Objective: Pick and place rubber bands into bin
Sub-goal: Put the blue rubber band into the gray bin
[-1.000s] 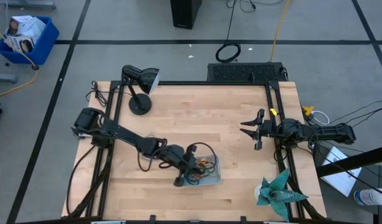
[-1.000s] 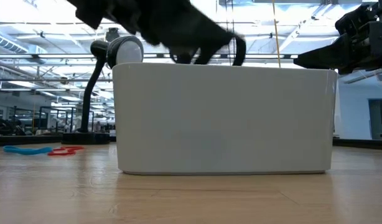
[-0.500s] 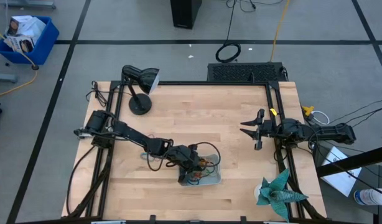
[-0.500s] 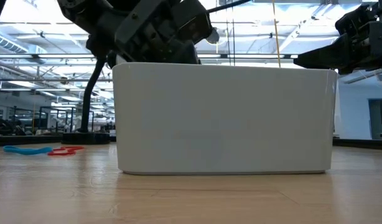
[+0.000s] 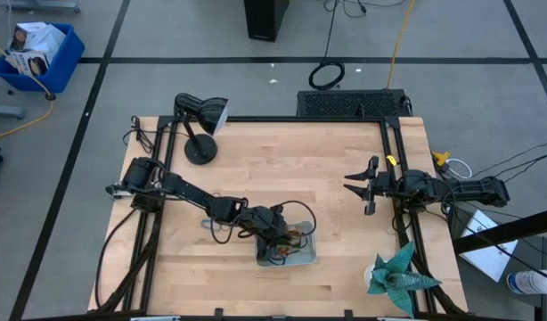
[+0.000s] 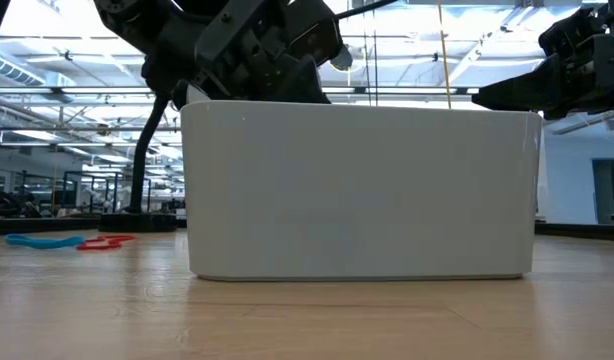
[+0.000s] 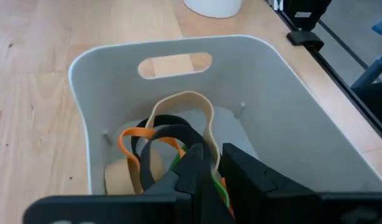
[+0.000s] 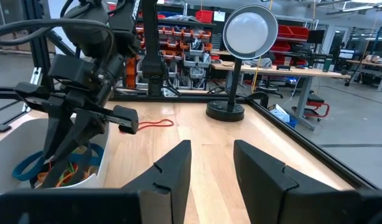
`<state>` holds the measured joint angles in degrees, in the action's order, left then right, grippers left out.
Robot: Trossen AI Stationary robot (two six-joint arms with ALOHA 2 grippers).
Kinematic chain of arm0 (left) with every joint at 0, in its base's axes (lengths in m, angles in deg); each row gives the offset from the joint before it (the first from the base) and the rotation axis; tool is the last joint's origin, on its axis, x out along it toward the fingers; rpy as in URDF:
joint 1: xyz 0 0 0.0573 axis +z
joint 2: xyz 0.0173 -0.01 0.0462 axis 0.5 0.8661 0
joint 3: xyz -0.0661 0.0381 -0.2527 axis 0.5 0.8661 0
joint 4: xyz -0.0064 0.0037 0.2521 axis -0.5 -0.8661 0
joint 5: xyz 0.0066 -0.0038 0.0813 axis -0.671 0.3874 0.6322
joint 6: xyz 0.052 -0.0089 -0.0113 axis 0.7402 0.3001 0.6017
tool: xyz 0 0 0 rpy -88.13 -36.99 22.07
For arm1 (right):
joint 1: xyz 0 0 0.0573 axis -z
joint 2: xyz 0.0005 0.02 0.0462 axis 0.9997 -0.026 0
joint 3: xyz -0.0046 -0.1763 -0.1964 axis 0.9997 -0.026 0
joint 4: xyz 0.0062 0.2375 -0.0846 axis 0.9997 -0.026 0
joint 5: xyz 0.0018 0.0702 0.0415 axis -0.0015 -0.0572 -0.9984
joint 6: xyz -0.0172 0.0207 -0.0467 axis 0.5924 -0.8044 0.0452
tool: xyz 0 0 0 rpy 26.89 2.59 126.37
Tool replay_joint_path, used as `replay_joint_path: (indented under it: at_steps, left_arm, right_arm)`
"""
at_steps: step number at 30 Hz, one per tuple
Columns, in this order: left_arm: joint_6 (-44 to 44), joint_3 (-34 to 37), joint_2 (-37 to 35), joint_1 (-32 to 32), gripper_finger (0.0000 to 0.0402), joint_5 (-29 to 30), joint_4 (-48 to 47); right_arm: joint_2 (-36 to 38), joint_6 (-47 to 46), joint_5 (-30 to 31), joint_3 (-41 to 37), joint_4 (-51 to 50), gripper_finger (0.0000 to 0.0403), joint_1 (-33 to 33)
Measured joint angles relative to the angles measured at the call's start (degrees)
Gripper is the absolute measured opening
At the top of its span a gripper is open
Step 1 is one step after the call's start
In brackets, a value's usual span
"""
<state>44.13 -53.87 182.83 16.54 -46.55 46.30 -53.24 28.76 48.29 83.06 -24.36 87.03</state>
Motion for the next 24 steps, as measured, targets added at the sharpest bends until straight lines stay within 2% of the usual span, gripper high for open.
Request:
replay_joint_path:
  at_steps: [5,9,18,24]
  left_arm:
    - [0.0,0.0,-0.2,0.0,0.0067,0.0,-0.1]
    - [0.3,0.0,-3.7,0.0,0.0067,0.0,-1.3]
    - [7.0,0.0,-18.9,0.1,0.0067,0.9,-9.7]
    - [9.1,0.0,-28.8,0.1,0.0067,8.5,-19.8]
  right_arm:
    - [0.0,0.0,0.0,0.0,0.0,0.0116,0.0]
    - [0.0,0.0,0.0,0.0,0.0,0.0116,0.0]
    - [0.0,0.0,0.0,0.0,0.0,0.0116,0.0]
    - [0.0,0.0,0.0,0.0,-0.3,0.0116,0.0]
